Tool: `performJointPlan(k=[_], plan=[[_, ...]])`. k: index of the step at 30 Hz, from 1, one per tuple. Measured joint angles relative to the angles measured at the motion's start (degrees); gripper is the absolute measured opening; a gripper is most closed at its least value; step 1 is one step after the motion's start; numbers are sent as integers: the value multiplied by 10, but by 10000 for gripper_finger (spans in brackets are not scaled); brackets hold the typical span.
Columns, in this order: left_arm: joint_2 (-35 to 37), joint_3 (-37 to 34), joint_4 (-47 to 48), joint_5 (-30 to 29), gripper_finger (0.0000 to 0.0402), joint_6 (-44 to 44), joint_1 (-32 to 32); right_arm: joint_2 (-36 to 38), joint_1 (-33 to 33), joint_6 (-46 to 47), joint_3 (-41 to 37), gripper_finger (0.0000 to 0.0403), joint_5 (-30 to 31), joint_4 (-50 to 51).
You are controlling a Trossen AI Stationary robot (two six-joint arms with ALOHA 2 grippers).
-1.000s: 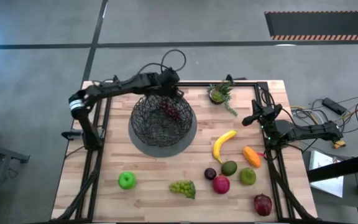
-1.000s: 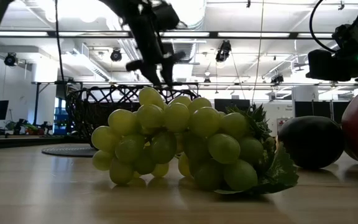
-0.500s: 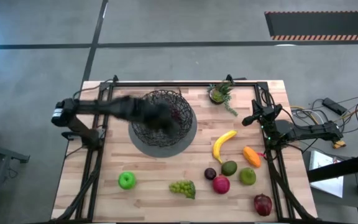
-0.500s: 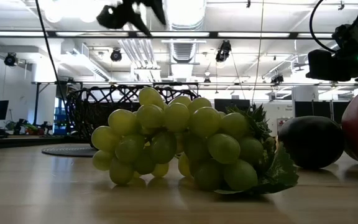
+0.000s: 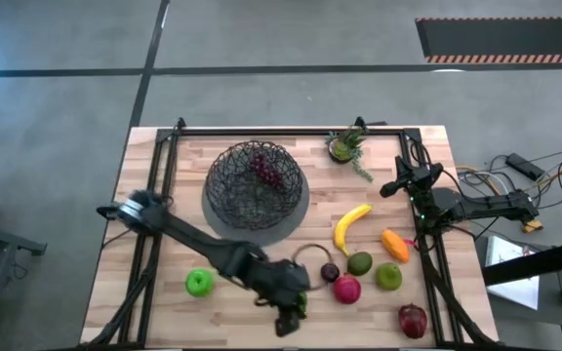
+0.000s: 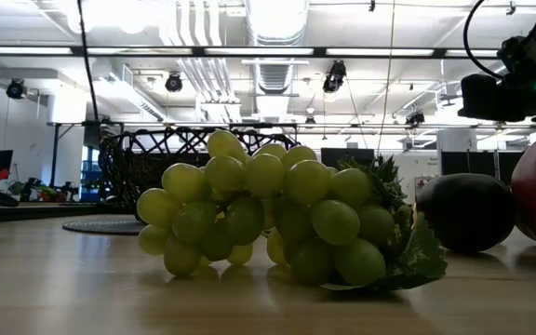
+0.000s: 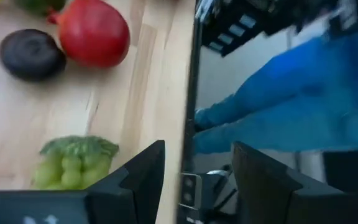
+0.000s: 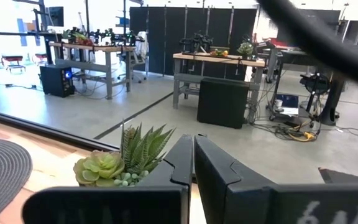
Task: Build produce basket
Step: Put the green grapes into the basket
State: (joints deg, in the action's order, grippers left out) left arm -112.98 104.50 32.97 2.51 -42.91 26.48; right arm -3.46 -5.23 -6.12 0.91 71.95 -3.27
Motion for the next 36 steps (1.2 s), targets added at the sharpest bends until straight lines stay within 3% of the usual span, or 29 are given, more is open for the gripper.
performJointPlan(k=[9, 14, 21, 24, 29, 36], plan=[[-152, 162, 112, 23, 168, 206, -37, 0, 0, 0, 0, 9, 0, 0], [-189, 176, 122, 94, 168, 336, -59, 0, 0, 0, 0, 9, 0, 0], [-228, 175, 134, 162, 168, 438, -73, 0, 0, 0, 0, 9, 0, 0], [-235, 175, 139, 158, 168, 498, -73, 0, 0, 0, 0, 9, 0, 0], [-240, 170, 181, 82, 168, 564, -71, 0, 0, 0, 0, 9, 0, 0], [-240, 161, 206, 72, 168, 558, -71, 0, 0, 0, 0, 9, 0, 0]])
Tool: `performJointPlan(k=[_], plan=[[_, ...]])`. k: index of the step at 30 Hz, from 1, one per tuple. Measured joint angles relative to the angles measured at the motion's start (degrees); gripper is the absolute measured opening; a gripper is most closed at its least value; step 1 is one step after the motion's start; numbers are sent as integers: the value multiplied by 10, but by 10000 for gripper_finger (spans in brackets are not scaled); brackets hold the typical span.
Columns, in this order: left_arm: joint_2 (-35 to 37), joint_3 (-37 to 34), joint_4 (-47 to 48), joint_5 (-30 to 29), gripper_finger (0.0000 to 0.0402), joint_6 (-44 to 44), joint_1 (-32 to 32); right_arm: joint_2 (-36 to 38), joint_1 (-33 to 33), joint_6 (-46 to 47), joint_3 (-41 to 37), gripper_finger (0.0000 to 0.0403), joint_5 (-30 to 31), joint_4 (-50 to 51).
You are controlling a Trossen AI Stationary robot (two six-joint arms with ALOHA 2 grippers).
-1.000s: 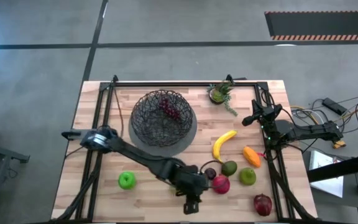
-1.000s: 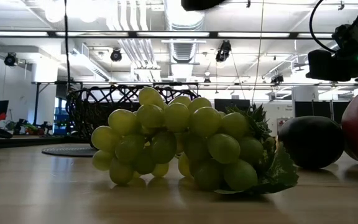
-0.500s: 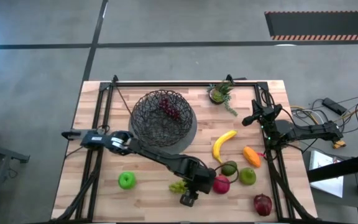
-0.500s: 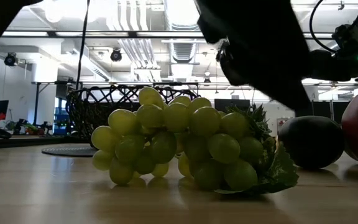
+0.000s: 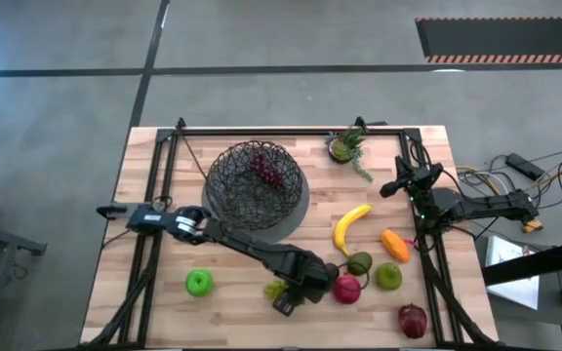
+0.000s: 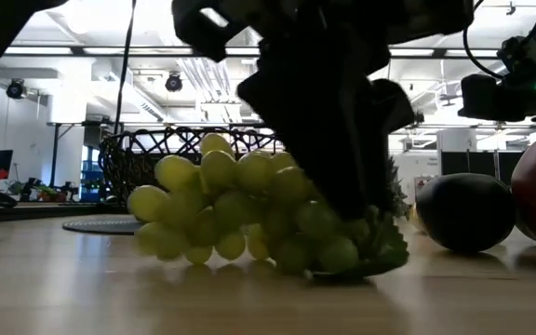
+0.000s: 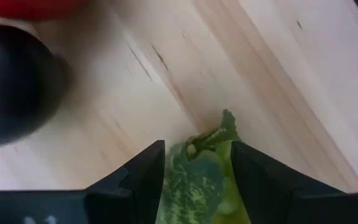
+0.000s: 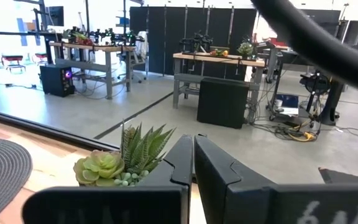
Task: Build produce basket
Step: Put the green grapes into the basket
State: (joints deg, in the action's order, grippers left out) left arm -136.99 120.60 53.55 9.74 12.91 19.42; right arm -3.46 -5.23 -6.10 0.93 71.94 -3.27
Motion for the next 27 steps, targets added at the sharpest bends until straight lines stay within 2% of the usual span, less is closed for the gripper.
performJointPlan(k=[6, 13, 15, 27], plan=[[3, -38, -8, 2, 136, -79, -1, 0, 0, 0, 0, 9, 0, 0], [53, -117, 9, -44, 30, -113, 1, 0, 0, 0, 0, 9, 0, 0], [71, -133, 17, -56, 12, -136, 1, 0, 0, 0, 0, 9, 0, 0], [266, -163, 26, -240, 7, -381, -18, 0, 0, 0, 0, 9, 0, 0]])
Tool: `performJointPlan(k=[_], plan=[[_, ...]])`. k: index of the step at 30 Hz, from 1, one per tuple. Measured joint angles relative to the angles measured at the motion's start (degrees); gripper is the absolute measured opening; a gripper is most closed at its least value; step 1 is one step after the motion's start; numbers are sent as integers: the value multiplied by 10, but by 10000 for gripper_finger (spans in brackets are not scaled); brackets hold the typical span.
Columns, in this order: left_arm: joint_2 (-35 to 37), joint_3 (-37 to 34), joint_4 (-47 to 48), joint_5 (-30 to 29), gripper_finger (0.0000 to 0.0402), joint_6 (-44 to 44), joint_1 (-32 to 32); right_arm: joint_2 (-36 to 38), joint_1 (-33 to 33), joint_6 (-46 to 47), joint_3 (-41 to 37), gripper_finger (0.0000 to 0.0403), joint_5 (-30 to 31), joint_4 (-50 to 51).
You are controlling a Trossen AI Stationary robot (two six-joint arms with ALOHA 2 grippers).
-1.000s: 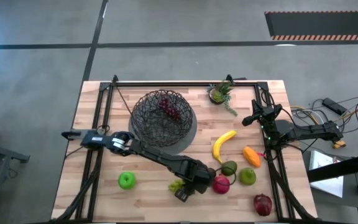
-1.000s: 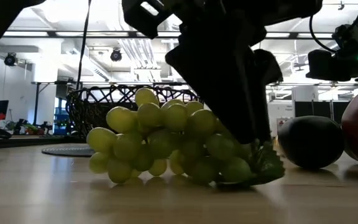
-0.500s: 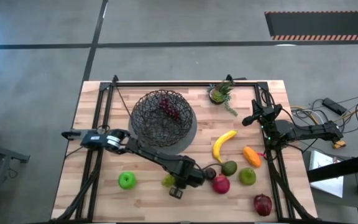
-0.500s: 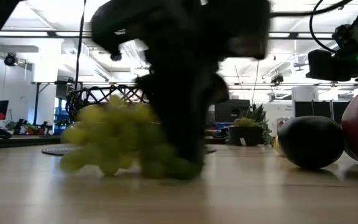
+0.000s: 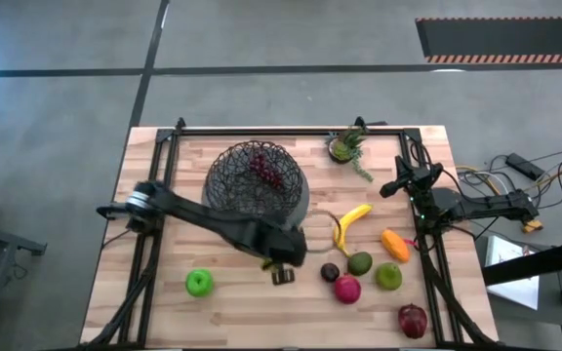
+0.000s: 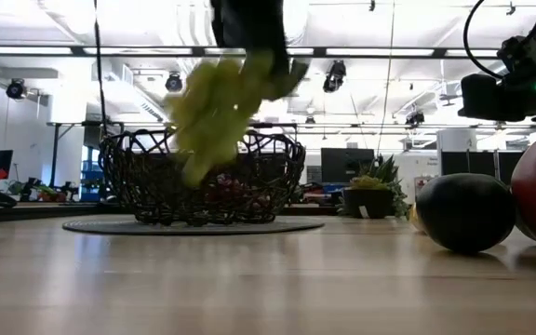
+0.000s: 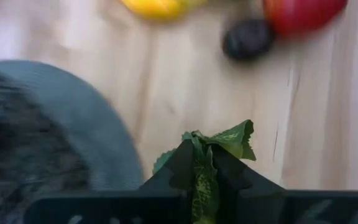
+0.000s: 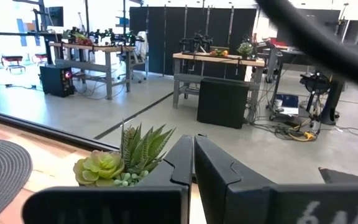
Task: Build produce basket
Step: Put the green grapes into the basket
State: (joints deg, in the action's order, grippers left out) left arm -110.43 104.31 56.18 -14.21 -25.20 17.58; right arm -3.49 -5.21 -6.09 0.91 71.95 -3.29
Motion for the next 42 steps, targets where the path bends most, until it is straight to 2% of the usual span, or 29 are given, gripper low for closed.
performJointPlan(k=[4, 8, 10, 13, 17, 24, 27, 32, 36, 42], plan=[[76, 1, -1, -93, 6, -66, -12, 0, 0, 0, 0, 9, 0, 0], [124, -1, 6, -202, 7, -83, -41, 0, 0, 0, 0, 9, 0, 0], [144, -8, 4, -230, 7, -90, -70, 0, 0, 0, 0, 9, 0, 0], [166, -36, -3, -235, 7, -96, -127, 0, 0, 0, 0, 9, 0, 0], [174, -103, -2, -226, 7, -164, -206, 0, 0, 0, 0, 9, 0, 0], [176, -264, -97, -132, 8, -261, -302, 0, 0, 0, 0, 9, 0, 0], [176, -326, -157, -113, 8, -303, -327, 0, 0, 0, 0, 9, 0, 0], [176, -390, -246, -115, 8, -333, -355, 0, 0, 0, 0, 9, 0, 0], [176, -417, -312, -125, 8, -330, -363, 0, 0, 0, 0, 9, 0, 0], [176, -426, -313, -175, 28, -329, -363, 0, 0, 0, 0, 9, 0, 0]])
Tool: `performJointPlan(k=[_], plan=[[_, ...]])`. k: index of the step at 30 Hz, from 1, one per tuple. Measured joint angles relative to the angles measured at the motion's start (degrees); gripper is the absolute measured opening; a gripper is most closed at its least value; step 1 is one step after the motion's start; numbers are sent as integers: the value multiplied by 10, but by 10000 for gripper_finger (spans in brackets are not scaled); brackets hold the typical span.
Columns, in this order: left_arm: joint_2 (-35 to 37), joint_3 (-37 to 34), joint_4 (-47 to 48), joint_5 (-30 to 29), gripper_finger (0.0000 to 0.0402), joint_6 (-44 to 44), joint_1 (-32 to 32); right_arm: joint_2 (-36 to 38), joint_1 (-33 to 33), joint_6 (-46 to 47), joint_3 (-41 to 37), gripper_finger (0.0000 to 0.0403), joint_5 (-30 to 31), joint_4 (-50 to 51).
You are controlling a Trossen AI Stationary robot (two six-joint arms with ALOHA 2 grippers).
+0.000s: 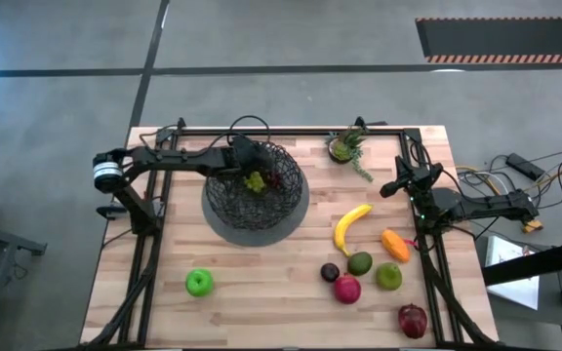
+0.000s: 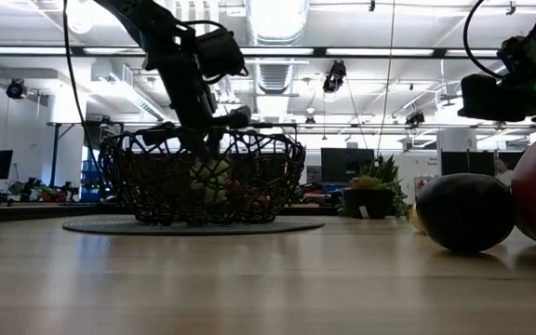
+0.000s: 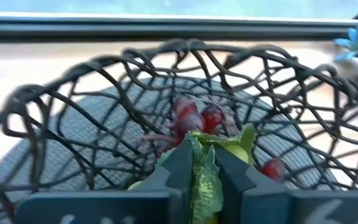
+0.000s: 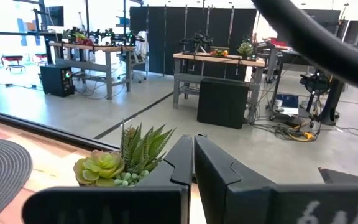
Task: Build produce basket
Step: Put the green grapes into the basket, then put the apple into the basket
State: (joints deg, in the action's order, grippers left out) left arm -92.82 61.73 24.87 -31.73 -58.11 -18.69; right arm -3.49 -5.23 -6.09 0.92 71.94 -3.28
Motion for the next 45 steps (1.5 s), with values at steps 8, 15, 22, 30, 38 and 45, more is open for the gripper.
performJointPlan(k=[8, 15, 22, 30, 38, 45], plan=[[0, 1, 0, -30, 122, 34, -5, 0, 0, 0, 0, 9, 0, 0], [30, 4, -4, -31, 175, 128, -5, 0, 0, 0, 0, 9, 0, 0], [92, 44, -6, -28, 178, 260, 8, 0, 0, 0, 0, 9, 0, 0], [149, 121, 42, 67, 178, 416, 111, 0, 0, 0, 0, 9, 0, 0], [154, 184, 308, 128, 178, 172, 278, 0, 0, 0, 0, 9, 0, 0], [152, 171, 420, 250, 178, -48, 409, 0, 0, 0, 0, 9, 0, 0]])
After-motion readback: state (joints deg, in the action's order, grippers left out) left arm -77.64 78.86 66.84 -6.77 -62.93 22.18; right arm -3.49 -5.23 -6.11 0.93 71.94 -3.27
